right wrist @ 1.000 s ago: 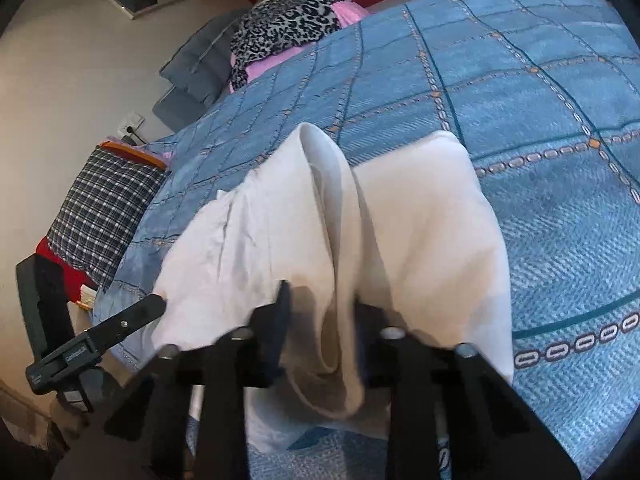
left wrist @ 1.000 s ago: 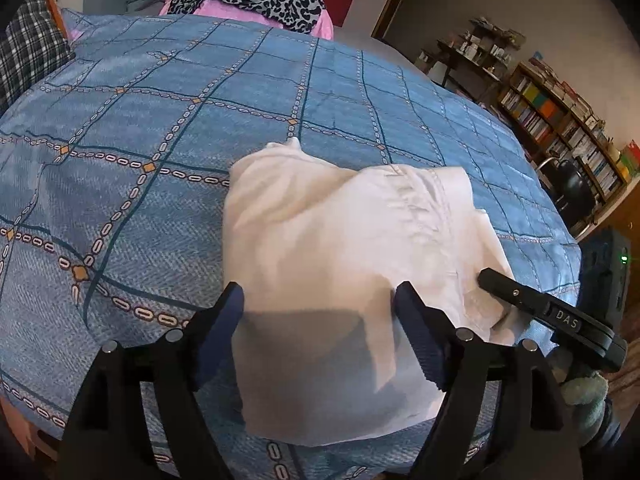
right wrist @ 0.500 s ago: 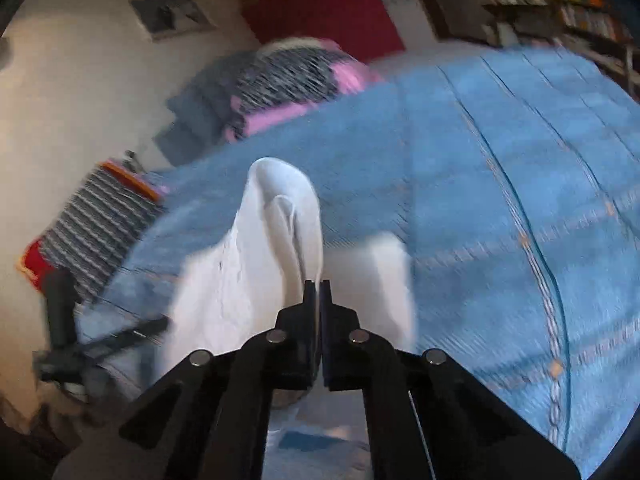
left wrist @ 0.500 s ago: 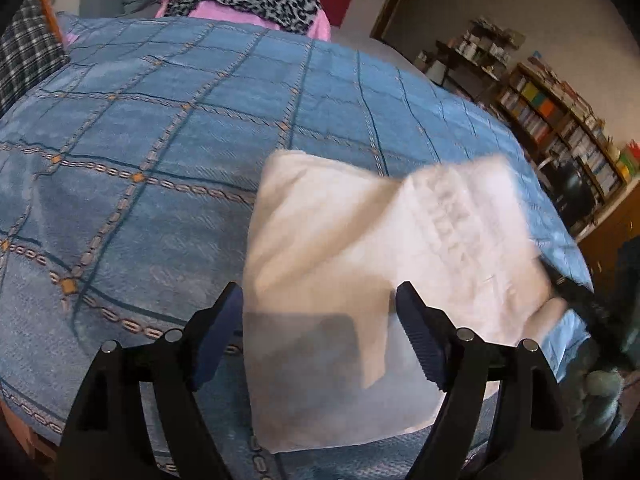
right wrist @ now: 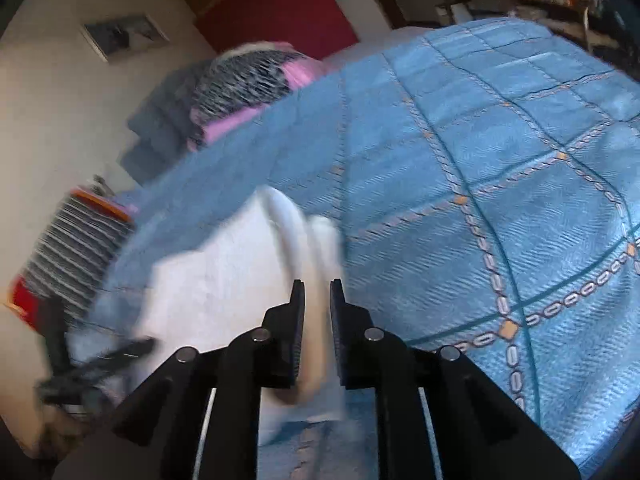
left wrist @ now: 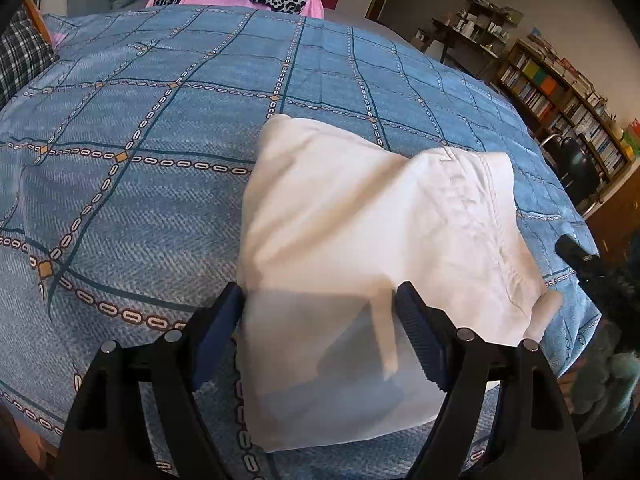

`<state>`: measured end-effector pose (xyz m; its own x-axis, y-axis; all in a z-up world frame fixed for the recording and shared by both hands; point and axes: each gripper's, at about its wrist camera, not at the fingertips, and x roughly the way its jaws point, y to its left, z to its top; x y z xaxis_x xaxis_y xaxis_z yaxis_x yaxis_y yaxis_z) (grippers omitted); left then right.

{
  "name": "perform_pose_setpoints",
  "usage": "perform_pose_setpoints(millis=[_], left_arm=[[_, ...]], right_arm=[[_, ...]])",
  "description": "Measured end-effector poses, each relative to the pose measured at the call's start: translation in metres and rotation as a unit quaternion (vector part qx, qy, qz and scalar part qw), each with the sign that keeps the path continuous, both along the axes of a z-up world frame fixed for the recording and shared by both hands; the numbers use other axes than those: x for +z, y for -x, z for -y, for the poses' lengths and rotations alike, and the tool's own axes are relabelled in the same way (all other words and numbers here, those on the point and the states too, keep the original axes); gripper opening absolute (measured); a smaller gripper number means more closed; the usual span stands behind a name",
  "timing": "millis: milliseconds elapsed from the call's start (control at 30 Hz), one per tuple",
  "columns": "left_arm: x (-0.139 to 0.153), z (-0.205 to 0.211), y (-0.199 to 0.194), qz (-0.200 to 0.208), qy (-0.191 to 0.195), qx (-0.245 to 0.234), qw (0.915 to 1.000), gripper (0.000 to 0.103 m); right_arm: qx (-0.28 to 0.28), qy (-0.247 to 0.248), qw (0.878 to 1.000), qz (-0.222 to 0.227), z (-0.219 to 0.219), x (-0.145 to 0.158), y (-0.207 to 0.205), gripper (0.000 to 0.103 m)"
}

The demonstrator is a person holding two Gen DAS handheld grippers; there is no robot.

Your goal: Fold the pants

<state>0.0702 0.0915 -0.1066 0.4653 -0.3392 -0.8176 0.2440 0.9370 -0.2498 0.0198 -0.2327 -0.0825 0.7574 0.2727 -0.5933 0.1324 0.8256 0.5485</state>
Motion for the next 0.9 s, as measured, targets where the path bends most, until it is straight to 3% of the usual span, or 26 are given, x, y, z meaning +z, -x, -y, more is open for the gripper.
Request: perform_pose_setpoints(millis=[67,167,267,433,500,567,700,800,900], left_arm=[[0.0,0.001,0.0,0.0,0.0,-0.001,1.0,0.08],[0.001,0.001,0.001,0.001,0.001,0.0,1.0,0.08],[0.001,0.0,0.003,0.002,0.0,0.0,1.0,0.08],[0.001,0.0,0.002,0.0,-0.001,0.0,1.0,0.08],[0.001,0.0,0.001,-0.001,-0.002,0.001,1.0,0.08],[0.001,0.0,0.001,-0.001,-0.004,0.001,1.0,0.08],[0.01,-0.003,0.0,0.007,-0.001,0.004,1.0,0.08],[0.018,-0.005,0.0,0.016,0.003,0.003,0.9999,0.08],[0.018,-0.003,0.002,0.024,-0.003,-0.006,0.9997,0.087]], right_arm=[[0.042,-0.039,0.998,-0.003,-0.003,-0.005,-0.005,0.058],[0.066,-0.025,0.997,-0.025,-0.012,-0.016,-0.016,0.058],[0.088,-0.017,0.994,-0.061,-0.02,-0.033,-0.026,0.043],[0.088,-0.003,0.994,-0.071,-0.021,-0.038,-0.028,0.037],[0.083,0.01,0.994,-0.067,-0.023,-0.036,-0.025,0.025],[0.082,0.008,0.995,-0.049,-0.02,-0.028,-0.017,0.006],[0.086,-0.011,0.996,-0.006,-0.011,0.003,0.006,0.002],[0.083,0.011,0.996,-0.016,-0.009,0.008,0.026,0.002],[0.074,0.032,0.996,-0.038,-0.012,-0.005,0.036,0.002]])
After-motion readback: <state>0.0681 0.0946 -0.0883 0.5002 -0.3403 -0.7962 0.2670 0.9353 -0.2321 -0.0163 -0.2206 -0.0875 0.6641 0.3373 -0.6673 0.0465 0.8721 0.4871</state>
